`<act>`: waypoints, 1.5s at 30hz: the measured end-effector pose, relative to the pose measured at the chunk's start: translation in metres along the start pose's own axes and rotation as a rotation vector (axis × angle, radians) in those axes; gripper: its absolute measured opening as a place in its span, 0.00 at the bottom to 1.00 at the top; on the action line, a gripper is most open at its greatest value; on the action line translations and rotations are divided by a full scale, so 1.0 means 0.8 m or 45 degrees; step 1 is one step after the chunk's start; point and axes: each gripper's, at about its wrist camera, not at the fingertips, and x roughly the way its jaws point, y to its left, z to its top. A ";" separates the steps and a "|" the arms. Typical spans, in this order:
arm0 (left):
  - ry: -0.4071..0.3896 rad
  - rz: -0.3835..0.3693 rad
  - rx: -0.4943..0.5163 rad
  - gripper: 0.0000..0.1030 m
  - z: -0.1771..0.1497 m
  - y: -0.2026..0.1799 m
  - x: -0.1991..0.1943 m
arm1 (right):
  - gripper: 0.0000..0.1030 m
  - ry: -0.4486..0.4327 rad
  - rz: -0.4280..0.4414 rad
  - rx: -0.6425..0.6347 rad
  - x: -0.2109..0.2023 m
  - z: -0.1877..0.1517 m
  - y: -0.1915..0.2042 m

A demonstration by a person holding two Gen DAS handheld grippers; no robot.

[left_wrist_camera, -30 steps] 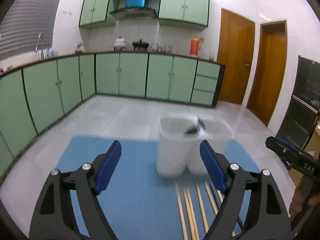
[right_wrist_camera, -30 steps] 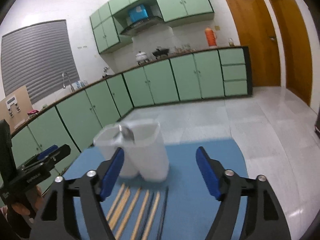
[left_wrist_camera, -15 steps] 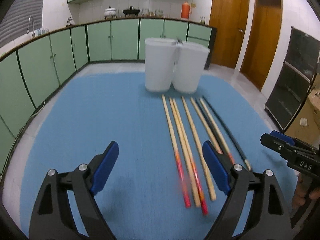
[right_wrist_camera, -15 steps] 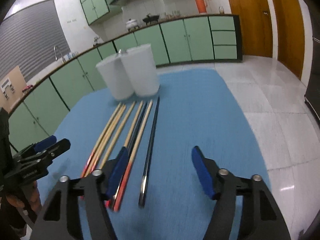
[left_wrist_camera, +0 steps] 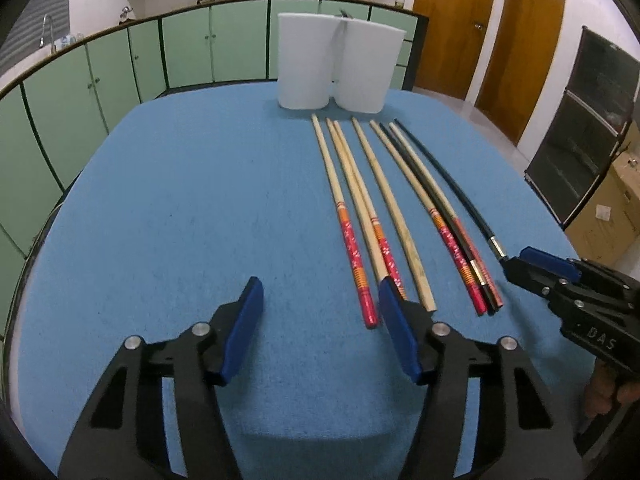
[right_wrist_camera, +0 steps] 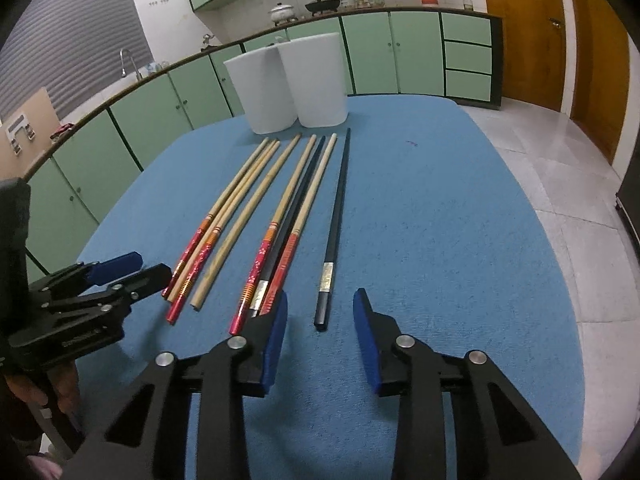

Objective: Organize utensils
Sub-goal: 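Move both open tools back down over the row of chopsticks, then grasp a red-patterned chopstick with the left tool while the right tool grasps the black chopstick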

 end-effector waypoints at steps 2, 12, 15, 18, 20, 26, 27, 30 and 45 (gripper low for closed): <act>0.022 0.010 -0.006 0.54 -0.001 0.000 0.005 | 0.33 0.001 0.001 0.003 0.000 0.001 -0.002; 0.038 0.073 0.026 0.42 0.002 -0.010 0.006 | 0.33 0.004 -0.002 0.003 0.002 0.003 -0.006; 0.037 0.100 0.009 0.26 0.003 -0.005 0.006 | 0.33 0.000 0.000 -0.004 0.001 0.003 -0.005; 0.037 0.100 -0.005 0.22 0.004 -0.001 0.006 | 0.33 0.004 0.004 -0.015 0.003 0.003 -0.003; 0.040 0.123 0.015 0.22 0.004 -0.006 0.007 | 0.31 0.016 -0.006 -0.018 0.007 0.002 0.000; 0.037 0.129 0.004 0.22 0.003 -0.004 0.005 | 0.23 0.028 -0.015 -0.009 0.012 0.006 -0.001; 0.036 0.132 0.003 0.22 0.003 -0.004 0.005 | 0.21 0.031 -0.017 -0.009 0.013 0.006 0.000; 0.034 0.135 -0.001 0.22 0.003 -0.005 0.006 | 0.21 0.036 -0.034 -0.032 0.015 0.007 0.004; 0.033 0.163 0.001 0.22 0.002 -0.007 0.006 | 0.12 0.036 -0.151 -0.071 0.016 0.001 0.015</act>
